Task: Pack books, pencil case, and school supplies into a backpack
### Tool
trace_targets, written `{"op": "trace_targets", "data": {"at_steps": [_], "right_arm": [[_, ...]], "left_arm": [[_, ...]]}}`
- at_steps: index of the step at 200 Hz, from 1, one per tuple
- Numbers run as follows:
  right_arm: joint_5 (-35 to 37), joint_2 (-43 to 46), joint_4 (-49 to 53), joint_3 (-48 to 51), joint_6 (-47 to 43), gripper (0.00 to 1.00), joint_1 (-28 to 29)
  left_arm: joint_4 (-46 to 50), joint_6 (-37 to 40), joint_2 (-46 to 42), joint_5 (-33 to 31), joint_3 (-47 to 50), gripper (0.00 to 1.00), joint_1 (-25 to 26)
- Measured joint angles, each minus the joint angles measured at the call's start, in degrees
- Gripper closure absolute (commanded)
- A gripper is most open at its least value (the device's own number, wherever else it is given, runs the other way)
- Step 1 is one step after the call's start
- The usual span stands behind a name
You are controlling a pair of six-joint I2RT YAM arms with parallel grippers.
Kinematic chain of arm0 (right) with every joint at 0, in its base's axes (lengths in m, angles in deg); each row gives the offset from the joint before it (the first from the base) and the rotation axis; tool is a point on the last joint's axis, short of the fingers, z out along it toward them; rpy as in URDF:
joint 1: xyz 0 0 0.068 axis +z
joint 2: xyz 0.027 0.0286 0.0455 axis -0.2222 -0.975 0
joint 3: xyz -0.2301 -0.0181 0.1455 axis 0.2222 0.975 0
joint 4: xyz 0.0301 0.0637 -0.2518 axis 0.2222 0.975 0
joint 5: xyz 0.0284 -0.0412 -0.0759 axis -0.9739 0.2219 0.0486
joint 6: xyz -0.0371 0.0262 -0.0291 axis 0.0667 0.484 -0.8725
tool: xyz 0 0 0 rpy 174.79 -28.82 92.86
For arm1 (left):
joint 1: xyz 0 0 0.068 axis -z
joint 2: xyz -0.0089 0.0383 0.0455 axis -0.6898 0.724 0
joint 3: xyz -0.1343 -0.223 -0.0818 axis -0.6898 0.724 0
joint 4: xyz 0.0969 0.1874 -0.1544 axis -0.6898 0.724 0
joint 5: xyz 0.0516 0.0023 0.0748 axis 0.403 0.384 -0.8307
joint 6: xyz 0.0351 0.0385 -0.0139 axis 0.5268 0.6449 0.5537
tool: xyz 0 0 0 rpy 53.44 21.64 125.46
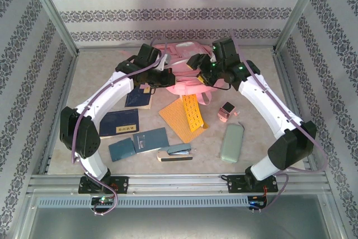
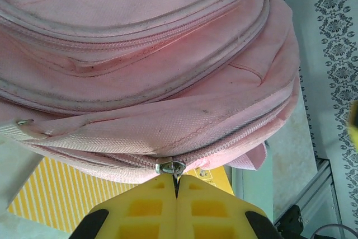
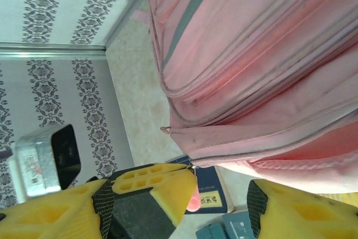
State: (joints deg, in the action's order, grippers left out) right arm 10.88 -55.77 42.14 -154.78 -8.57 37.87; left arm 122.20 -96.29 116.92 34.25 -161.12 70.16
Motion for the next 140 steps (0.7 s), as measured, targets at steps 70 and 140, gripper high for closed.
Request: {"op": "trace_targets", "data": {"at_steps": [70, 140], "right_arm": [[0.4, -8.6, -2.3, 0.3, 6.9, 0.49, 1.9], [0.9, -8.4, -4.1, 2.0, 6.7, 0.42, 2.4]], "left_arm": [[0.0, -0.6, 0.8, -0.5, 0.0, 1.00, 2.2], [0.4, -0.1, 0.8, -2.0, 0.0, 1.00, 2.3]]}}
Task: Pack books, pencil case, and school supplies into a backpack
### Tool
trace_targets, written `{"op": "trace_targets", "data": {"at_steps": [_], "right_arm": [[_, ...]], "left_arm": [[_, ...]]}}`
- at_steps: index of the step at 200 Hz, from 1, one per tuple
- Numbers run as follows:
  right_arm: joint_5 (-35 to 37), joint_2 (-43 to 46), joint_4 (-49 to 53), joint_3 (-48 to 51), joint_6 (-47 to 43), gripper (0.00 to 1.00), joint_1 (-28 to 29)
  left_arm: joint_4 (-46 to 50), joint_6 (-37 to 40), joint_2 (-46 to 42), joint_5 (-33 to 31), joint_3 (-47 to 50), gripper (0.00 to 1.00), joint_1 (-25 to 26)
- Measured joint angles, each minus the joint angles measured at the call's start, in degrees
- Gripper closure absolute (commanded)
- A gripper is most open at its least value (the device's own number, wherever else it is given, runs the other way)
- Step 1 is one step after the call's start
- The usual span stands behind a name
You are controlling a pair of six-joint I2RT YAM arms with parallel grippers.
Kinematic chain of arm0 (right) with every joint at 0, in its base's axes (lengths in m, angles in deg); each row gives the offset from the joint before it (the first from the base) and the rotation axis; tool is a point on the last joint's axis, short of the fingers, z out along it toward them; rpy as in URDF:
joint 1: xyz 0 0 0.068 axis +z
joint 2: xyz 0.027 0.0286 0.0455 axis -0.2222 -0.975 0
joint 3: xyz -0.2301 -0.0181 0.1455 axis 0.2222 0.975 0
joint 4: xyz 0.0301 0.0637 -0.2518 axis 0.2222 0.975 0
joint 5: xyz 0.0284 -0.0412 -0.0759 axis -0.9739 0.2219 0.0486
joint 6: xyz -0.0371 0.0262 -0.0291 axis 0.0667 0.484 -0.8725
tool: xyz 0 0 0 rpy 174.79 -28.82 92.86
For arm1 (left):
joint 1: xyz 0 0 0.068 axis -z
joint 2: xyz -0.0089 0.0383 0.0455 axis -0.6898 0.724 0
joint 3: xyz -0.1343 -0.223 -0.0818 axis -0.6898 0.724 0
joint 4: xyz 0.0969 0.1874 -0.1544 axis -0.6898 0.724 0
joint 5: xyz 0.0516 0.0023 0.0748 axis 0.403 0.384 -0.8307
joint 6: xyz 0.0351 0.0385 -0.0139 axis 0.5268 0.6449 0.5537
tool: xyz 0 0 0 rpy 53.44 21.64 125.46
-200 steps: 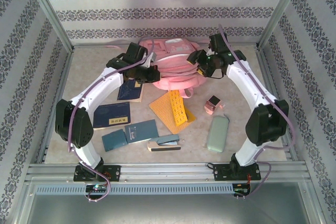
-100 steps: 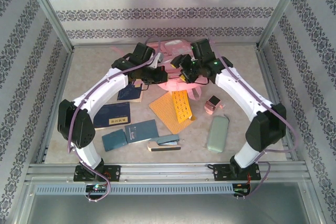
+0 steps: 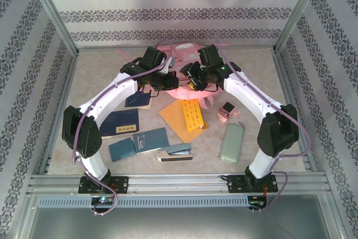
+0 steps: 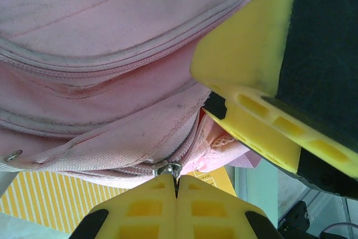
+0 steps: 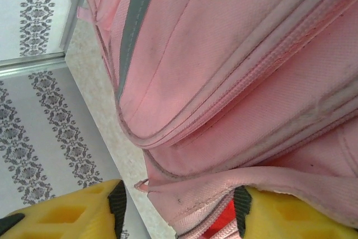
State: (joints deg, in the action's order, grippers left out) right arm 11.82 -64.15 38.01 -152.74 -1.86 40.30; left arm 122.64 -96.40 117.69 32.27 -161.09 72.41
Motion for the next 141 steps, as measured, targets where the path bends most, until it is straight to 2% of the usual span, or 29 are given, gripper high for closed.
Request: {"op": "trace_targets", "data": {"at_steps": [73, 141], "right_arm": [[0.3, 8.0, -0.2, 5.1, 0.6, 0.38, 0.9], [0.1, 4.3, -1.9, 5.9, 2.7, 0.38, 1.7]], "left_arm": [[0.5, 1.0, 0.0, 0.0, 0.0, 1.00, 0.1], [0.4, 1.1, 0.0, 0.7, 0.0, 1.00, 0.1]]}}
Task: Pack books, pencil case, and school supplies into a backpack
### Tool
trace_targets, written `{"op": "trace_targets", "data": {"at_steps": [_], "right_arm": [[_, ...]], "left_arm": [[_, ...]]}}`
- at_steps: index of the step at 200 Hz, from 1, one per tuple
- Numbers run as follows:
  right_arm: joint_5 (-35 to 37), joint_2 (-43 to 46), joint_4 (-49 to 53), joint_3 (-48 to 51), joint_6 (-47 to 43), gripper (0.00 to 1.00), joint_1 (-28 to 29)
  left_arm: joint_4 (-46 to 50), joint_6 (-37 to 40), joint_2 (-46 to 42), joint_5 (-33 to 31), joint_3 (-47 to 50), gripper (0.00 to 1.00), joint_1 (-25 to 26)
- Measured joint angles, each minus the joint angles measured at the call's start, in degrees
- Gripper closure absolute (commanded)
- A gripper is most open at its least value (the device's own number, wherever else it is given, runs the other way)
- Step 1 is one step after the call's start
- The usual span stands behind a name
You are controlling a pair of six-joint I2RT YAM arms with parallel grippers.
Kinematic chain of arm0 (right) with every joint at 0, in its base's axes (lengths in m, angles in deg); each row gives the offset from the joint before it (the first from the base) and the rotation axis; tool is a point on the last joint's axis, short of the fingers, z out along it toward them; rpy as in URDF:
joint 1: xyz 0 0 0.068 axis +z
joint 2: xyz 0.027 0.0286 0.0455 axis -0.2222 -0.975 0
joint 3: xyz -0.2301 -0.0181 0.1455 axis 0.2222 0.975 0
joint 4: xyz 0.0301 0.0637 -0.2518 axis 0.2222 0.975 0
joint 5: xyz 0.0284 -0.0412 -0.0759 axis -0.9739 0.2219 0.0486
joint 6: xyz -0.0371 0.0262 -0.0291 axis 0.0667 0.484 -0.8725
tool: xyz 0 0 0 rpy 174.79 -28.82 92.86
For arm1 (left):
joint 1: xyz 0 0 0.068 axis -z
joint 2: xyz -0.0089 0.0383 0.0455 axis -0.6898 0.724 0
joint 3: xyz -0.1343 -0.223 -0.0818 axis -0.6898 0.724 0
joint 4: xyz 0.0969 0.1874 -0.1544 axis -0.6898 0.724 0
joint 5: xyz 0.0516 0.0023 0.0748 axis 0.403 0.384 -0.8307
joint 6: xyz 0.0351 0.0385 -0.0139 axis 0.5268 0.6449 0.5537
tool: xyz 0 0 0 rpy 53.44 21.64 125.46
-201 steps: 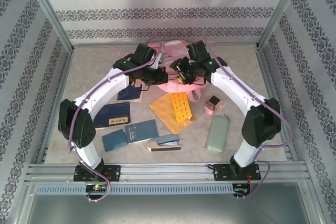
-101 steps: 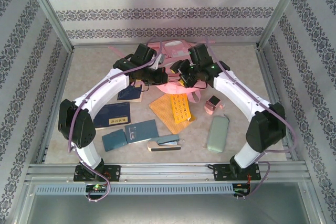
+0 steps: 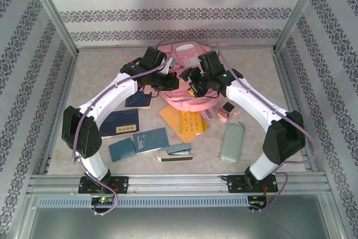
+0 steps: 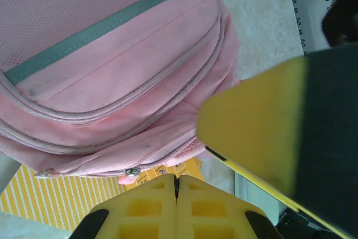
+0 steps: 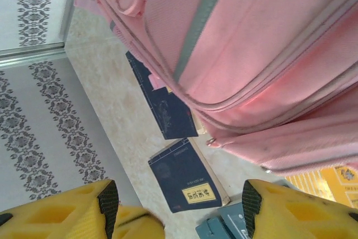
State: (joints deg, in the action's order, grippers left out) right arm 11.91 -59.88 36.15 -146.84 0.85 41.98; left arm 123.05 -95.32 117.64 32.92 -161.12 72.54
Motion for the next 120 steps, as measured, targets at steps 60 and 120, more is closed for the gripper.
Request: {"op": "trace_targets", "data": {"at_steps": [60, 120], "right_arm": [[3.5, 0.2, 0.7, 4.2, -10.6, 0.47, -0.5], [7.2, 2.2, 2.0, 11.7, -18.8, 0.35, -1.3]], "left_arm": [[-1.3, 0.0, -2.6, -0.7, 5.8, 0.83, 0.9], [-4.9, -1.0, -7.2, -8.6, 22.2, 0.65, 5.7]]}}
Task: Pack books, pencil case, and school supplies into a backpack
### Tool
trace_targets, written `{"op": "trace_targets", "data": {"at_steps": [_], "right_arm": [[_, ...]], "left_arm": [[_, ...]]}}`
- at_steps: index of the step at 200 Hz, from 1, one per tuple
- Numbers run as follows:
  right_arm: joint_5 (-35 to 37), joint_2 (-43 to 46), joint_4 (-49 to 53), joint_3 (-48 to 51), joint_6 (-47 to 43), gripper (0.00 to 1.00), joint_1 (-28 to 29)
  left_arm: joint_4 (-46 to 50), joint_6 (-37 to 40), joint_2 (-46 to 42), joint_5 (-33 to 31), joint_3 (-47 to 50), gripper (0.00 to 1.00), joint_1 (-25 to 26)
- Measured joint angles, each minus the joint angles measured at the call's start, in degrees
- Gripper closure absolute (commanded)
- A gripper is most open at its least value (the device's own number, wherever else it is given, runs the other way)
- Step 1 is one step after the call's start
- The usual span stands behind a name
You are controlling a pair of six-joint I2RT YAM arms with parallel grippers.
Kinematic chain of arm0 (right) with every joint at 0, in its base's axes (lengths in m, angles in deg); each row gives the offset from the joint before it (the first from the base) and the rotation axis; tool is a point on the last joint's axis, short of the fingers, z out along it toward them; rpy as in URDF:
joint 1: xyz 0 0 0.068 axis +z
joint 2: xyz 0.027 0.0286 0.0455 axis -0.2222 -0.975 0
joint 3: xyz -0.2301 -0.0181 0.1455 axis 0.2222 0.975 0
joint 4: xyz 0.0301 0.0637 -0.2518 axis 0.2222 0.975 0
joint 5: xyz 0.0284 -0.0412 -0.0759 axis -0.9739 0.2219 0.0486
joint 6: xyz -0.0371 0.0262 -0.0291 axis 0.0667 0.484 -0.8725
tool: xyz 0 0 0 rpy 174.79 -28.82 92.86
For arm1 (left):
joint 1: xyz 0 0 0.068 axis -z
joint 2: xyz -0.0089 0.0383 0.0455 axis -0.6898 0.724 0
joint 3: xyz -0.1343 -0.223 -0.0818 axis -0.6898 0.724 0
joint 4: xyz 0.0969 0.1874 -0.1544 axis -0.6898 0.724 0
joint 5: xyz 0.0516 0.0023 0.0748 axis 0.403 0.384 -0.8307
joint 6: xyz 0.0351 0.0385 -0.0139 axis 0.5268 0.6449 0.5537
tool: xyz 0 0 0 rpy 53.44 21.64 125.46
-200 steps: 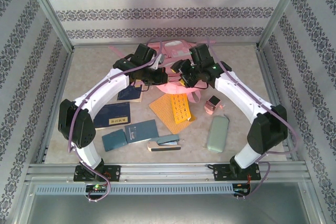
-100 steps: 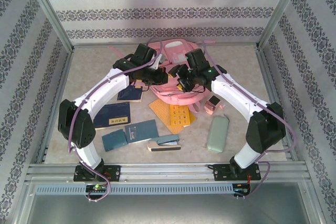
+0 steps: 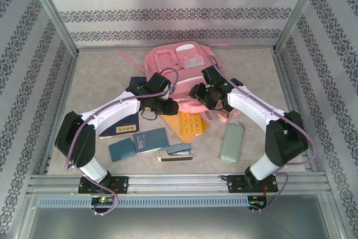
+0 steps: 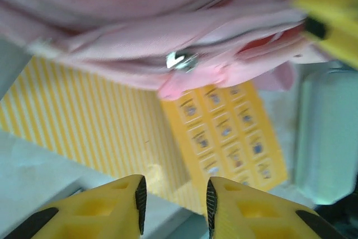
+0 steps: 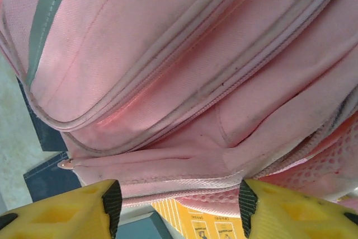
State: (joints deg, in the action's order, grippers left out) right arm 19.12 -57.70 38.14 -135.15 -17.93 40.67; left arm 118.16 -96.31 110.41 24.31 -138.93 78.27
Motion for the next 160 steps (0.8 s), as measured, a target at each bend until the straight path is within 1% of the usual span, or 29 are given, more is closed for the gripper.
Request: {"op": "trace_targets", "data": {"at_steps": [20, 49, 58, 71, 92, 114, 122, 123, 143, 146, 160], "right_arm": [[-0.1, 0.0, -0.8, 0.7, 2.6, 0.32, 0.2], [-1.4, -0.2, -4.5, 3.4, 10.7, 0.32, 0.2], [-1.6, -0.7, -5.6, 3.4, 13.0, 0.33, 0.2], [-2.0, -2.0, -7.3, 3.0, 15.8, 0.38, 0.5], [-2.5, -5.1, -9.4, 1.7, 19.5, 0.50, 0.5], [-2.8, -7.6, -10.8, 0.7, 22.4, 0.71, 0.5], [-3.0, -8.2, -11.4, 0.5, 22.9, 0.77, 0.5], [-3.0, -8.3, -11.6, 0.5, 22.7, 0.79, 0.5], [-3.0, -8.9, -13.1, 0.5, 24.2, 0.98, 0.4], [-2.9, -8.9, -13.3, 0.5, 24.6, 1.00, 0.4], [-2.9, -8.9, -13.8, 0.5, 25.1, 1.00, 0.4]], "left_arm": [[-0.7, -0.6, -3.3, -3.0, 3.0, 0.65, -0.2], [-3.0, -1.5, -6.2, -5.3, 3.3, 0.67, -0.2], [-3.6, -1.8, -6.3, -5.6, 3.3, 0.68, -0.2], [-4.3, -2.0, -6.3, -5.9, 3.5, 0.70, -0.2], [-5.2, -2.4, -6.3, -6.3, 4.4, 0.71, -0.2], [-5.4, -2.9, -6.2, -6.3, 5.0, 0.71, -0.2], [-5.6, -3.0, -6.0, -6.3, 5.0, 0.69, -0.2], [-5.6, -3.0, -5.9, -6.3, 5.0, 0.68, -0.2], [-5.7, -3.1, -4.8, -6.5, 4.8, 0.59, -0.2], [-5.7, -3.2, -4.5, -6.4, 4.6, 0.58, -0.2], [-5.6, -3.2, -2.7, -6.5, 3.5, 0.55, -0.2]]}}
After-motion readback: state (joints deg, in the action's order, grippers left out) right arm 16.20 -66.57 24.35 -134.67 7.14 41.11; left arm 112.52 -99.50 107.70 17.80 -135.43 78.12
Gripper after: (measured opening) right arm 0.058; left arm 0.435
